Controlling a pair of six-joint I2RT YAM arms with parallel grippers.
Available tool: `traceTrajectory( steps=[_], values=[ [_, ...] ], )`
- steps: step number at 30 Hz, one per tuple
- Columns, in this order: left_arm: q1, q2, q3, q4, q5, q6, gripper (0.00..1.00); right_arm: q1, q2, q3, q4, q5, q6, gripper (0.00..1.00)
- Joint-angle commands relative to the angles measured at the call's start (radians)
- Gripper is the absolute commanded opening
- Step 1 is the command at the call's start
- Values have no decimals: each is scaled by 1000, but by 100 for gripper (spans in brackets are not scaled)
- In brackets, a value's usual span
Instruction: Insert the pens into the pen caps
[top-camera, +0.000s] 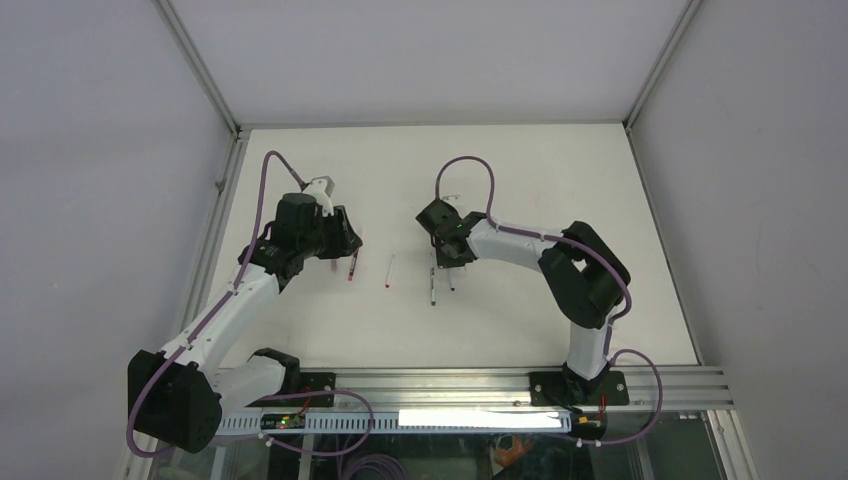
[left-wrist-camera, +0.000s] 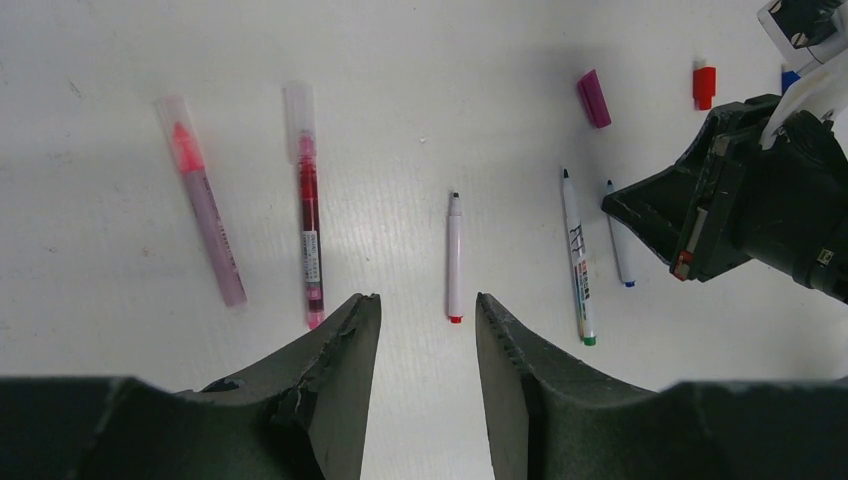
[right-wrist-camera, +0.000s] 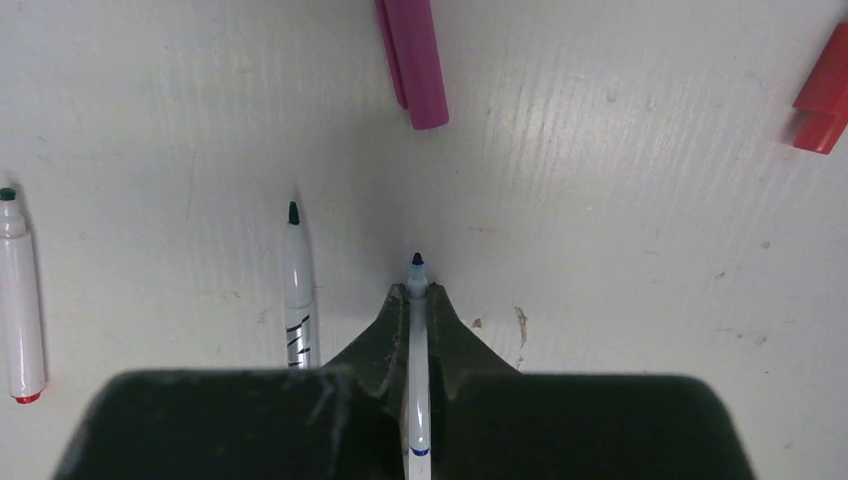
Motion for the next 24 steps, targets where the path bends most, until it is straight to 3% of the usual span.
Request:
traceTrajectory(
  steps=[1, 7, 11, 16, 24],
  values=[
    [-11, -3, -5, 36, 24, -26, 42, 5, 21, -48, 23, -6, 31, 0],
    [-12, -9, -27, 85, 68, -36, 41, 3, -35, -75, 55, 18, 8, 0],
    [-19, -1, -110, 284, 212, -71, 42, 2, -189, -108, 161, 44, -60, 0],
    [-69, 79, -212, 675, 375, -185, 43, 0, -400, -172, 422, 22, -136, 0],
    [-211, 203, -144, 870, 384, -213, 47, 0, -479, -156, 528, -35, -142, 0]
  ],
)
